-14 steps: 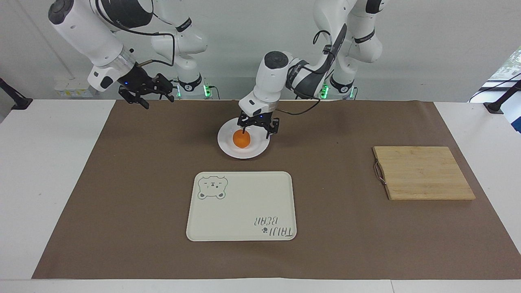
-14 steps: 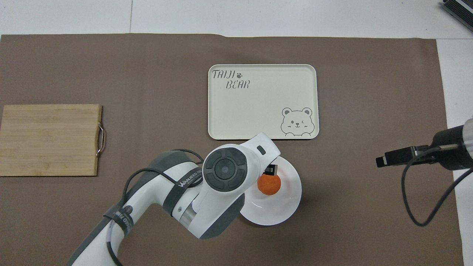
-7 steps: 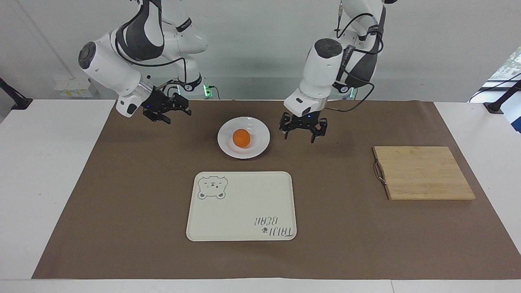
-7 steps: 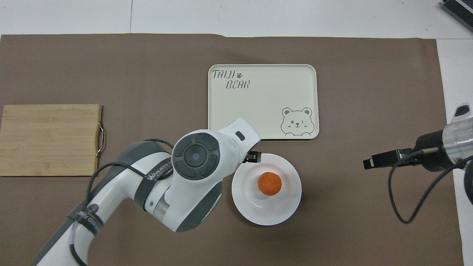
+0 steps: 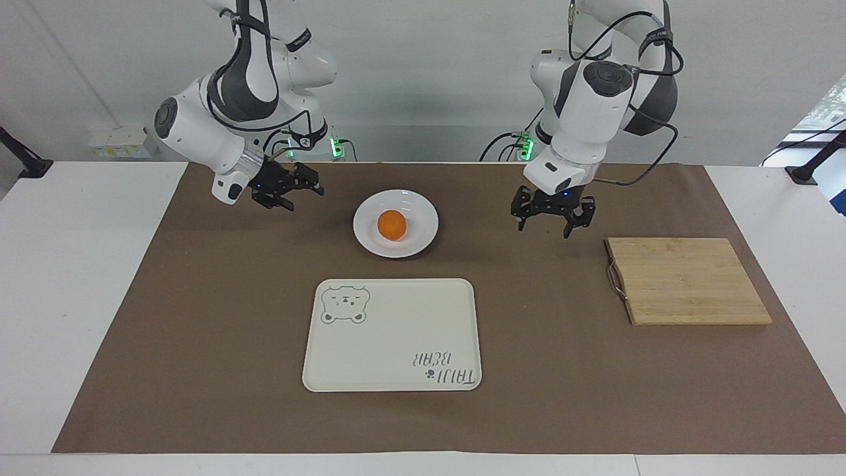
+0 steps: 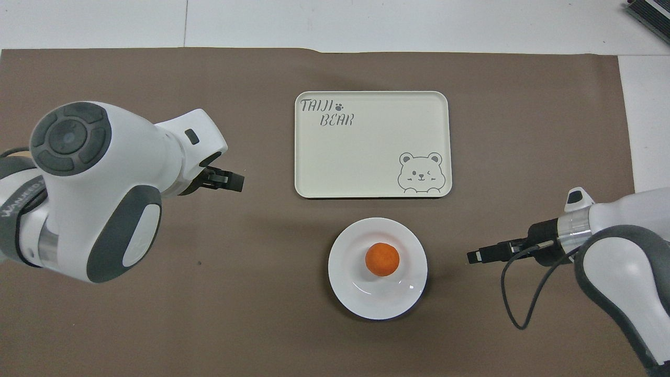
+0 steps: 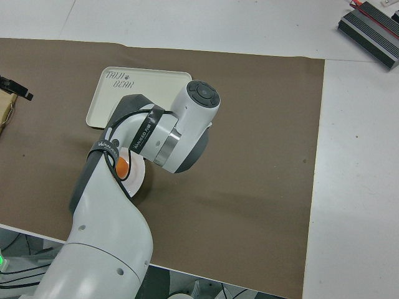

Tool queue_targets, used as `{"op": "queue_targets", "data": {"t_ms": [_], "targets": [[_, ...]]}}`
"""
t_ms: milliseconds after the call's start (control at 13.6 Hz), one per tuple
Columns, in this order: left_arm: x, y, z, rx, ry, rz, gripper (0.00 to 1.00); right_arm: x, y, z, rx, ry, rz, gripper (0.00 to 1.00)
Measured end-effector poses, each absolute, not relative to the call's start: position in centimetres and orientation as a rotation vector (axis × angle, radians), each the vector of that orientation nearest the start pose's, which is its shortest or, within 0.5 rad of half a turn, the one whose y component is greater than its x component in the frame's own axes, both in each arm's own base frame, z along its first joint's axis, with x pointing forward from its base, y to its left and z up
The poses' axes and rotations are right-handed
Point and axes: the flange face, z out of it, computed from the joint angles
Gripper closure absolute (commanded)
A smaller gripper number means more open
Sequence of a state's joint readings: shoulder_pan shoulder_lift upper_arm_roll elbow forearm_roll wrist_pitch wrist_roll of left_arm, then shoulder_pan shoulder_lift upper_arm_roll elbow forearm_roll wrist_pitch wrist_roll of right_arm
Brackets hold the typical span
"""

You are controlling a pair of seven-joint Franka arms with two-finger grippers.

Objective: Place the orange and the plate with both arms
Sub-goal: 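Release the orange onto the plate while the right gripper approaches the plate, then grip the plate rim with the right gripper while the left gripper withdraws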

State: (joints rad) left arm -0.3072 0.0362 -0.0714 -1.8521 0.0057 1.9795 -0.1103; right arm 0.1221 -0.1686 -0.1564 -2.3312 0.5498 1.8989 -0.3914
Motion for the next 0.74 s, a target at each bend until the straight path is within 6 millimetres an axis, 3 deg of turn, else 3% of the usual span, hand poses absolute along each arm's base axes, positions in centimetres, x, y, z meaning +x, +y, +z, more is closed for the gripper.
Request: {"op": "queue_targets", "data": {"t_ms": [368, 736], "targets": [[55.4, -17.0, 54.7, -3.077, 0.502, -0.123, 0.00, 43.5, 5.4, 34.8, -2.522, -0.134, 0.149, 0.00], [55.8, -14.0, 58.9, -3.070, 0.493, -0.116, 0.00, 42.2, 6.7, 32.7, -2.495, -0.097, 0.144, 0.00]]}}
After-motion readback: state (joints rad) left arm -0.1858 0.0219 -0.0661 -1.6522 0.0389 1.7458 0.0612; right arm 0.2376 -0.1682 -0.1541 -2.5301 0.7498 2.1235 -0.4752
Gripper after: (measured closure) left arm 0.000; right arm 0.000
